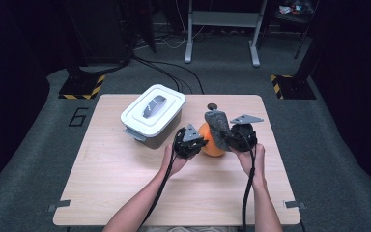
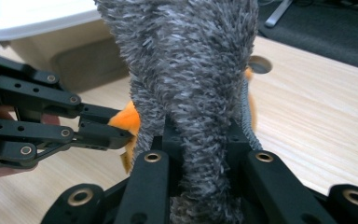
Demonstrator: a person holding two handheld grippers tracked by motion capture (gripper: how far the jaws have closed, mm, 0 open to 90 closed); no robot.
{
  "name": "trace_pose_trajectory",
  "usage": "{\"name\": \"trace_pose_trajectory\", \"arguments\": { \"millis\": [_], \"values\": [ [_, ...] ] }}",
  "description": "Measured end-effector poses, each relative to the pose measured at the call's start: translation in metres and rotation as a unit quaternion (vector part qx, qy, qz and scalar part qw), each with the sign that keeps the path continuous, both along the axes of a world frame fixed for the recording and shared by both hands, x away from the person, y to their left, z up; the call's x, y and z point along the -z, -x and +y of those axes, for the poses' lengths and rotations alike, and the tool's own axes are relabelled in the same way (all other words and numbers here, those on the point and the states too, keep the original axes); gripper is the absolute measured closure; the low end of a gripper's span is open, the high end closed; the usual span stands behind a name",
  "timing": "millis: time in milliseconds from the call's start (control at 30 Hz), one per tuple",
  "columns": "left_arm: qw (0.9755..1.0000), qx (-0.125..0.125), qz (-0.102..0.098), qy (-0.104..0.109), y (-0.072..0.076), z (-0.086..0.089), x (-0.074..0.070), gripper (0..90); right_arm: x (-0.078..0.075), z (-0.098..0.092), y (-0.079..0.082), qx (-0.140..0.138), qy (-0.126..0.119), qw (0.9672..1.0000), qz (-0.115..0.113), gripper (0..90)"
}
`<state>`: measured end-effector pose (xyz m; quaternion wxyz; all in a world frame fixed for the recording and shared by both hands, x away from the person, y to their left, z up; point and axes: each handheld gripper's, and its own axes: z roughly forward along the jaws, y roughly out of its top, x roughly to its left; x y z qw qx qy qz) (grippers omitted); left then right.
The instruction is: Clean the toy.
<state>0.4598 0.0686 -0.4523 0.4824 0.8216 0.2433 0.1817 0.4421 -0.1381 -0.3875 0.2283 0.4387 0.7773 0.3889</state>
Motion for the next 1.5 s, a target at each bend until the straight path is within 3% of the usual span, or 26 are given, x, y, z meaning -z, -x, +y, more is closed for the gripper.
{"name": "trace_pose_trajectory", "arguments": {
  "millis": [100, 267, 567, 967, 1167, 1267, 1500],
  "values": [
    [1.0000, 0.004, 0.003, -0.002, 0.000, 0.001, 0.000, 84.3, 0.008, 0.004, -0.007, 0.008, 0.014, 0.9998, 0.012, 76.6],
    [1.0000, 0.003, 0.006, 0.003, 0.000, 0.002, 0.002, 84.2, 0.016, -0.002, -0.015, 0.032, 0.015, 0.9992, 0.018, 76.6],
    [0.9999, -0.001, 0.012, 0.008, 0.000, 0.007, 0.005, 84.1, 0.030, -0.018, -0.023, 0.089, 0.032, 0.9950, 0.034, 76.5],
    [0.9995, -0.017, 0.019, 0.016, 0.000, 0.015, 0.009, 83.7, 0.043, -0.037, -0.005, 0.089, 0.017, 0.9950, 0.042, 76.4],
    [0.9991, -0.025, 0.024, 0.026, 0.002, 0.020, 0.013, 83.5, 0.049, -0.046, 0.012, 0.084, 0.016, 0.9951, 0.050, 76.3],
    [0.9986, -0.027, 0.034, 0.031, 0.003, 0.023, 0.015, 83.4, 0.051, -0.050, 0.024, 0.074, 0.013, 0.9955, 0.058, 76.2],
    [0.9987, -0.028, 0.029, 0.031, 0.004, 0.022, 0.016, 83.3, 0.060, -0.052, 0.041, 0.052, 0.006, 0.9957, 0.076, 76.0]
  ]
}}
